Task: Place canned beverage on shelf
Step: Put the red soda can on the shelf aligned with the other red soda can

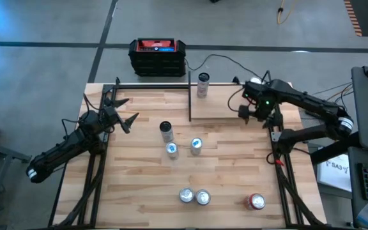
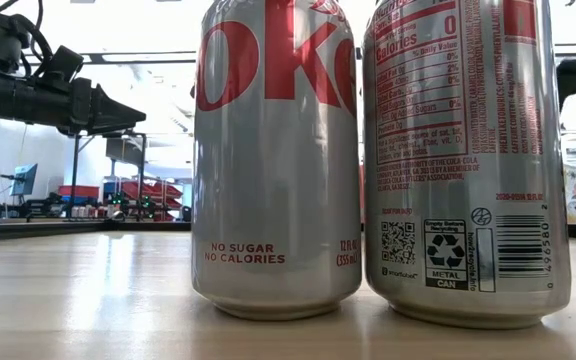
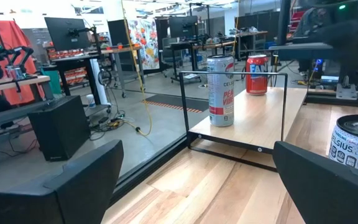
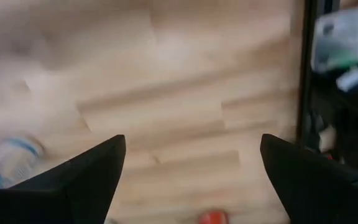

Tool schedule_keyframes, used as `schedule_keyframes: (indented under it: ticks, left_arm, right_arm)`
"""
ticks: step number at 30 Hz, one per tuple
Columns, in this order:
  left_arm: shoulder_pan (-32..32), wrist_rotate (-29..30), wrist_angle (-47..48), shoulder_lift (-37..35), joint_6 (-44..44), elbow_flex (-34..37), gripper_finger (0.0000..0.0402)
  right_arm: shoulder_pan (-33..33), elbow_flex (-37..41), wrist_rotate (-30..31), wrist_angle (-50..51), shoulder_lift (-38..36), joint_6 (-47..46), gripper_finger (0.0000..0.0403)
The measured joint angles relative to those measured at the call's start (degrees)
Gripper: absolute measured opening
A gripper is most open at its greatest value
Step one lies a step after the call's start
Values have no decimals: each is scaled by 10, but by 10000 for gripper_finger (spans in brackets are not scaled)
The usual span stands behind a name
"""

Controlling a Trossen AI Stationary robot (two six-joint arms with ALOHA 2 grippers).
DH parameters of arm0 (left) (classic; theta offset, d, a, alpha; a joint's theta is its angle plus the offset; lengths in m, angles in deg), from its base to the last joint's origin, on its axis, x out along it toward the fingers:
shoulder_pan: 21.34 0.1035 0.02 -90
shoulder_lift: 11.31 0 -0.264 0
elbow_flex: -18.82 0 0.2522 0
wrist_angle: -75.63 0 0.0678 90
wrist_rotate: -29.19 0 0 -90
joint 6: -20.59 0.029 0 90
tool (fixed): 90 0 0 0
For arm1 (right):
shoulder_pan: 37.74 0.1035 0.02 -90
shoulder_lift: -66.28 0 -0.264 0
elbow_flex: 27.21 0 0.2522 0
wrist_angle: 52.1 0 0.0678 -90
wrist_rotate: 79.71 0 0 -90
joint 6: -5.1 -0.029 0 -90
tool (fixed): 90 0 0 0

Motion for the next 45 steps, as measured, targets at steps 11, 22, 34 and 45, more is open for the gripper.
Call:
schedule_keyframes:
  ticks: [11,22,34,45]
  left_arm:
    - [0,0,0,0,0,0,398]
    - [0,0,0,0,0,0,398]
    - [0,0,0,0,0,0,398]
    - [0,0,0,0,0,0,398]
  right_arm:
    - [220,0,-3,12,-35,-168,359]
    - [522,0,-4,-25,-41,-393,359]
    - [778,0,58,-172,29,-573,359]
    - [809,-59,59,-203,126,-544,359]
